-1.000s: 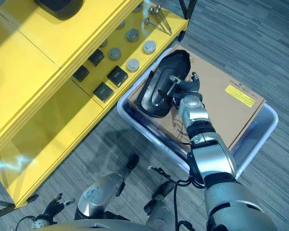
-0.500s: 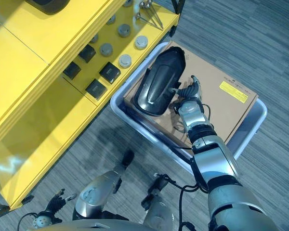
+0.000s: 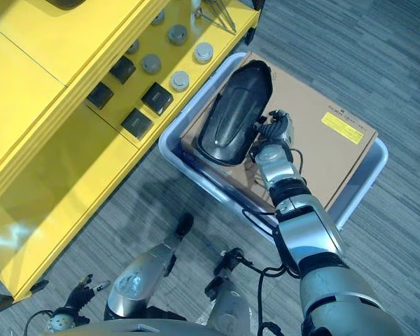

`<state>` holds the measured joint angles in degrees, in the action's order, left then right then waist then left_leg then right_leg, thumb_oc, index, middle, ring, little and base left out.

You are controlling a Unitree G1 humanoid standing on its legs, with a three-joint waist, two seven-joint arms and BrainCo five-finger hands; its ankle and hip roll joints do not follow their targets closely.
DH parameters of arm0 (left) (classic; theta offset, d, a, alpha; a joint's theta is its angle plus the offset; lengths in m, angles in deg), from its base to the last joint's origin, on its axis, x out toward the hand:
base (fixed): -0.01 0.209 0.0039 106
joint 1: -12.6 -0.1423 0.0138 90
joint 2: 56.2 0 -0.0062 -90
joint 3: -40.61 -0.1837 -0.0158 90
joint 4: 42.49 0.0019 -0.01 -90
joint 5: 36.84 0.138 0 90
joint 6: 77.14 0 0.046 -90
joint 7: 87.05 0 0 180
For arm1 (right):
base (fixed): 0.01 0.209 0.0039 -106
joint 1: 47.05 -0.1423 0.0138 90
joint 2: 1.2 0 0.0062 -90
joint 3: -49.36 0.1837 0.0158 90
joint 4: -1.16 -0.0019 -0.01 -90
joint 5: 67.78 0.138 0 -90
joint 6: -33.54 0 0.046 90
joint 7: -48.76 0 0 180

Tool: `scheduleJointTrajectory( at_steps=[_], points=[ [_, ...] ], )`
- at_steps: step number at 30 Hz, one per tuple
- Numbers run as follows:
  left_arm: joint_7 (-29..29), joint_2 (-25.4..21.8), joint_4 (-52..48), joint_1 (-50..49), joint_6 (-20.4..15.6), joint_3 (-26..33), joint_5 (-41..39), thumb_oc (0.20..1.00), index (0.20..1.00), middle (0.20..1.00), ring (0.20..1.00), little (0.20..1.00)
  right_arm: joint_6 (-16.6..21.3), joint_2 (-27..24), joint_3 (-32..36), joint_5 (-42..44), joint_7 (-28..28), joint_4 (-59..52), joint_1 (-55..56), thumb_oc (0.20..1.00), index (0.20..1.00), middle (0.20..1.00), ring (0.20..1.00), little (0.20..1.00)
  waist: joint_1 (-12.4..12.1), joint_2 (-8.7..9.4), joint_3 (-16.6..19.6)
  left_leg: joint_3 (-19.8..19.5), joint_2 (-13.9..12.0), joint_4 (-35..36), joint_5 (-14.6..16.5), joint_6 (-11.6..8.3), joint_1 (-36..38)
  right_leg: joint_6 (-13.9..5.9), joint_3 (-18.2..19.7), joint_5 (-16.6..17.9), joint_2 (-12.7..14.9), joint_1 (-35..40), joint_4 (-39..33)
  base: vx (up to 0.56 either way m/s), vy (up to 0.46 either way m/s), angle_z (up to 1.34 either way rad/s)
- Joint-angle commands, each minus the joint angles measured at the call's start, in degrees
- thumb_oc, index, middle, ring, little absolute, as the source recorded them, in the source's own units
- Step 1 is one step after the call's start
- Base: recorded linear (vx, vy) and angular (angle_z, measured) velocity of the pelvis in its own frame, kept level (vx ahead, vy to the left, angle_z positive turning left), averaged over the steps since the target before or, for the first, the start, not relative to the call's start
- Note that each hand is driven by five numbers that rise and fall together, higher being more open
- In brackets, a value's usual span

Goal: Move parts from the plastic box to the shelf.

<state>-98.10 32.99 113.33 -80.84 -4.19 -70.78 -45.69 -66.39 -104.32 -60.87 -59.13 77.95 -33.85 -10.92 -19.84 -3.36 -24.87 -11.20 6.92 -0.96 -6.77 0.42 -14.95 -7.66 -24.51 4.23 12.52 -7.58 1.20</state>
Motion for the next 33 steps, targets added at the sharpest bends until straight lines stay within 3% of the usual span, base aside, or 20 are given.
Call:
scheduleJointTrajectory(
  at_steps=[1,9,14,20,23,33],
  points=[
    [-1.2,-1.4,0.1,0.3,-0.6,-1.5,-1.2,1.0,1.0,1.0,1.0,1.0,-3.6,1.5,-4.2,1.8,-1.9,2.7,5.4,0.2,0.2,0.2,0.2,0.2,-1.0,-1.13,-0.9,3.1,-1.6,-1.9,0.1,0.05,-5.7,-1.22,3.6,-2.7,3.1,1.2,4.0,0.0,0.0,0.0],
    [-1.4,-1.6,-0.3,0.3,-1.2,-1.5,-1.6,1.0,1.0,1.0,1.0,1.0,-0.9,0.4,-3.3,3.4,-0.1,3.0,6.6,0.2,0.2,0.2,0.2,0.2,-0.8,-0.87,-0.8,3.4,-1.9,-1.8,0.2,0.05,-5.6,-1.28,3.5,-2.6,3.2,1.4,4.2,0.0,0.0,0.0],
    [-2.3,-2.4,-2.0,-0.5,-2.6,-0.8,-1.2,1.0,1.0,1.0,1.0,1.0,8.2,-2.7,1.7,13.0,3.8,-1.0,8.6,0.2,0.2,0.2,0.2,0.2,0.0,-0.16,0.1,3.8,-2.5,-1.8,0.9,0.11,-4.1,-1.4,3.7,-2.3,3.0,2.1,4.1,0.01,-0.063,0.04],
    [-2.4,-3.7,-5.4,-1.5,-4.6,2.0,-2.8,1.0,1.0,1.0,1.0,1.0,14.3,-5.2,10.2,16.7,6.3,-11.7,13.9,0.2,0.2,0.2,0.2,0.2,2.0,1.4,2.2,4.8,-3.5,-0.8,1.6,0.13,-1.2,-1.71,4.7,-2.3,2.1,3.4,3.7,0.04,-0.068,-0.02],
    [-1.7,-4.7,-9.4,-1.8,-5.8,4.0,-3.3,1.0,1.0,1.0,1.0,1.0,14.5,-6.7,14.4,17.2,6.6,-18.2,17.6,0.2,0.2,0.2,0.2,0.2,3.4,2.26,4.3,5.4,-4.3,0.5,1.8,0.04,1.2,-1.95,5.2,-1.9,1.5,4.4,2.8,0.05,-0.089,-0.12],
    [3.2,-7.1,-26.9,-1.6,-4.1,6.7,-5.7,1.0,1.0,1.0,1.0,1.0,12.4,-6.7,20.5,15.2,7.5,-32.1,28.9,0.2,0.2,0.2,0.2,0.2,6.8,3.3,10.5,7.2,-5.9,3.5,1.9,-0.15,7.1,-2.22,6.4,-0.5,0.0,7.6,0.0,0.05,-0.088,-0.19]
  ],
)
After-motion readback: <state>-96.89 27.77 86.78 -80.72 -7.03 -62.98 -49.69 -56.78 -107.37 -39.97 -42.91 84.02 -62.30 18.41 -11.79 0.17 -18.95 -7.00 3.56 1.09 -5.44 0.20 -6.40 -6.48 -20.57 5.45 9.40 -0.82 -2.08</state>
